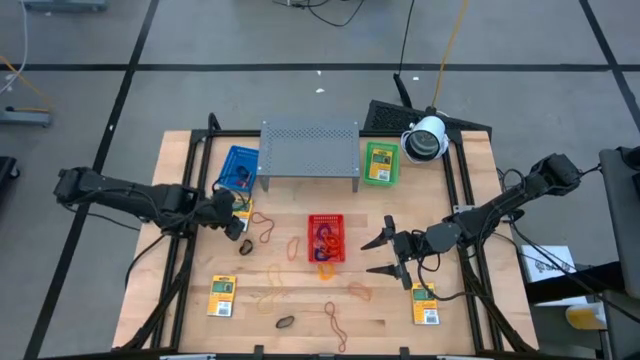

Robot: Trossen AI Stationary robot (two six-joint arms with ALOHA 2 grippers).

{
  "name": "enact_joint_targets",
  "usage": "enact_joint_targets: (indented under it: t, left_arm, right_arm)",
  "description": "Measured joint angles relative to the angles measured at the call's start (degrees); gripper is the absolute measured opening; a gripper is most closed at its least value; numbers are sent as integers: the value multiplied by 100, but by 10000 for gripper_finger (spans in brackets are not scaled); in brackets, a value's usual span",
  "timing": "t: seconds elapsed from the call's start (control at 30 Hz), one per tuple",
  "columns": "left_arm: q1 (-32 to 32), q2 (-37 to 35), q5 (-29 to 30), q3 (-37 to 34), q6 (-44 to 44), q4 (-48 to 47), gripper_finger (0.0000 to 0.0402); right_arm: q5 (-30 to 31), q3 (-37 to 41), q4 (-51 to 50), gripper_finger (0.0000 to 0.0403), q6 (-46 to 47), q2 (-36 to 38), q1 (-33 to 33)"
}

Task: Pick & Place Office Desk Supplies
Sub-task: Put the bottom left yellow crayon box into the green basket

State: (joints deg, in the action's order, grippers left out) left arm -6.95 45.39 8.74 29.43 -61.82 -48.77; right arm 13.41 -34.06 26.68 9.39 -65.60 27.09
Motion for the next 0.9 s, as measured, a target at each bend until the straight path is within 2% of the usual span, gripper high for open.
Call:
enact_joint_targets:
  t: [0.23, 0.43, 0.53, 0.63, 0.77, 0.9]
  left_arm:
    - [-9, 0, 928, -70, -740, -36, 209]
    - [85, 0, 991, -70, -776, -3, 209]
    - [133, 108, 946, -72, -412, 213, 209]
    - [133, 228, 645, -72, 180, 681, 209]
    - [55, 484, -244, -72, 943, 1672, 209]
    - [-180, 742, -1039, -72, 1178, 2304, 209]
  right_arm:
    - [9, 0, 0, 258, 0, 0, 0]
    - [21, 0, 0, 258, -14, 0, -2]
    - [24, 0, 1, 258, -52, 0, -2]
    - [24, 0, 2, 258, -63, 0, -2]
    - [24, 0, -4, 258, -65, 0, -2]
    - [7, 0, -33, 258, -63, 0, -2]
